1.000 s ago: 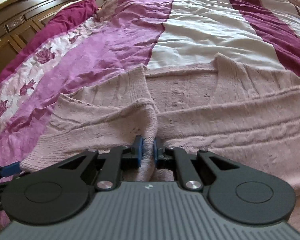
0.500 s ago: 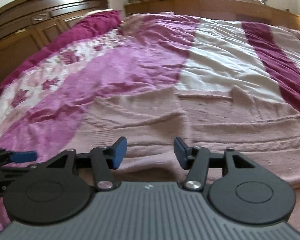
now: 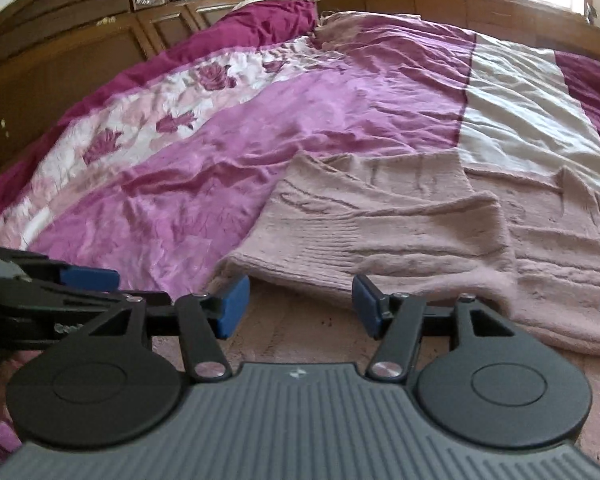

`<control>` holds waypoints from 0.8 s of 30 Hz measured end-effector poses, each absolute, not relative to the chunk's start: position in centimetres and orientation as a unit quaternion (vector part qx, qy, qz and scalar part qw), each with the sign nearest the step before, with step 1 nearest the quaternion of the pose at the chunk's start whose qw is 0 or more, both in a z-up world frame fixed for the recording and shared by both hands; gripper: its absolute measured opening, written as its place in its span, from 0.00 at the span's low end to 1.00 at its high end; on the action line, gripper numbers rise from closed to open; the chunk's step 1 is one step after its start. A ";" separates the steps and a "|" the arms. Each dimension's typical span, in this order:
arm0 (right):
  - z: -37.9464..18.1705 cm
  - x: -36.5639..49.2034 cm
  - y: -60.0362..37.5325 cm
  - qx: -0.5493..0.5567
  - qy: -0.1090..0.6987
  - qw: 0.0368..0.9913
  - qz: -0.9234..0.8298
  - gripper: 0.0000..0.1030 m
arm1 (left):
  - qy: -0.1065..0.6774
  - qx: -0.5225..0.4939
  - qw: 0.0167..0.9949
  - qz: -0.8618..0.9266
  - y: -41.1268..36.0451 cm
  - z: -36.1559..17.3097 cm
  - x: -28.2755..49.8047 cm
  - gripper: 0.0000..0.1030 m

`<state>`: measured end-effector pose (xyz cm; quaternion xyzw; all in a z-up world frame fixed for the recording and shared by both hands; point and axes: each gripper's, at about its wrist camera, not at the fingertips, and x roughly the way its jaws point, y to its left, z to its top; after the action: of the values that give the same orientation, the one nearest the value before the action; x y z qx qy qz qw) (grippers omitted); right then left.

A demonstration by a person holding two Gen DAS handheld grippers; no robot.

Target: Fold small clothes

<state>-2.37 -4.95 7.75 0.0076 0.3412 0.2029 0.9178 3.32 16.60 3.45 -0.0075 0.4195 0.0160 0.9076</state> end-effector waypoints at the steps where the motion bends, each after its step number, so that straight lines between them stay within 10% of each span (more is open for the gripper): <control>1: 7.6 -2.3 -4.6 0.000 0.340 0.918 0.204 0.63 | 0.422 -0.011 0.907 0.017 16.8 3.4 3.3 0.56; 9: 6.9 -1.2 -2.5 -0.038 0.314 0.924 0.215 0.58 | 0.419 -0.009 0.908 0.015 16.7 3.2 3.1 0.55; 14: 6.6 -0.3 -2.7 -0.017 0.318 0.921 0.223 0.11 | 0.416 -0.011 0.909 0.009 16.6 3.3 3.0 0.55; 24: 9.7 -0.5 -7.9 0.092 0.271 0.939 0.190 0.05 | 0.378 -0.016 0.926 -0.024 15.0 5.2 3.4 0.55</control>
<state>-0.49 -7.87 9.71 0.0916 0.2715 0.1899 0.9391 3.36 15.00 5.25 -0.0160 0.3775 -0.0242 0.9255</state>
